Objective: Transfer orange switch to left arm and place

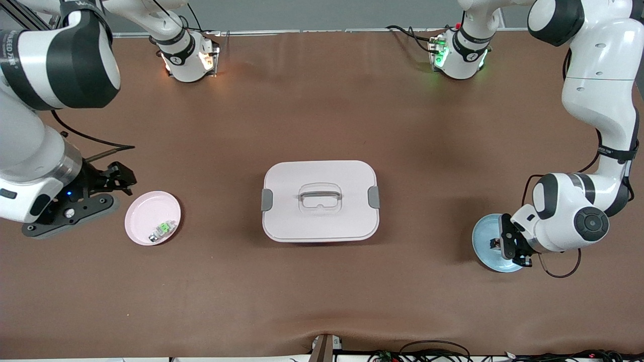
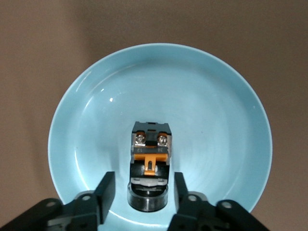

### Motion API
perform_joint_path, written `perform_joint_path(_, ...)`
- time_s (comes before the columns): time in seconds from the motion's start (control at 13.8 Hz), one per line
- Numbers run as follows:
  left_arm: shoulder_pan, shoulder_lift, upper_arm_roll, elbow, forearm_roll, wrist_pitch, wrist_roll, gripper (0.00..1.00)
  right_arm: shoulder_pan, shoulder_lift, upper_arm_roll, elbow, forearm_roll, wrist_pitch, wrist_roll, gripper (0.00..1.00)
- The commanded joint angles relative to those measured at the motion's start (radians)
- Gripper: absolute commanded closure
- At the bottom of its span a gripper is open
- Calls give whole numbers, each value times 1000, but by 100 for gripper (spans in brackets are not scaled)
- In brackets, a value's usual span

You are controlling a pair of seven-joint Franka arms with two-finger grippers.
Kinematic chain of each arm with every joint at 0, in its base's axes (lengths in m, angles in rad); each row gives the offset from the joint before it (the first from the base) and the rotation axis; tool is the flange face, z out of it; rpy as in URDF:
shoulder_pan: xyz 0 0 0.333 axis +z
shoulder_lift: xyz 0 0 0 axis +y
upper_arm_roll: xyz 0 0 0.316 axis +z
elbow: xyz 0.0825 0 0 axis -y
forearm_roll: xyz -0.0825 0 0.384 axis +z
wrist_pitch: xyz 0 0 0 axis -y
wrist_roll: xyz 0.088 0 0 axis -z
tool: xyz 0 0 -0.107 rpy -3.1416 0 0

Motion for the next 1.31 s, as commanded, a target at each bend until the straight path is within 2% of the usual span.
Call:
perform_joint_path(0.0, -3, -22, -4, 10, 9, -32, -54, 0, -23, -20, 8, -14, 59, 5, 176, 0)
perform_joint_path(0.29, 2, -97, -13, 15, 6, -125, -239, 0, -60, -27, 4, -19, 56, 3, 186, 0)
perform_joint_path(0.73, 0, -280, -18, 10, 4, -348, -635, 0, -152, -50, 4, -47, 64, -15, 186, 0)
perform_joint_path(1.02, 14, -395, -22, -1, -15, -449, -724, 0, -176, -40, 3, -54, 55, 6, 227, 0)
perform_joint_path(1.23, 60, -513, -22, -68, -54, -476, -777, 0, -202, -40, 4, -90, 67, 41, 225, 0)
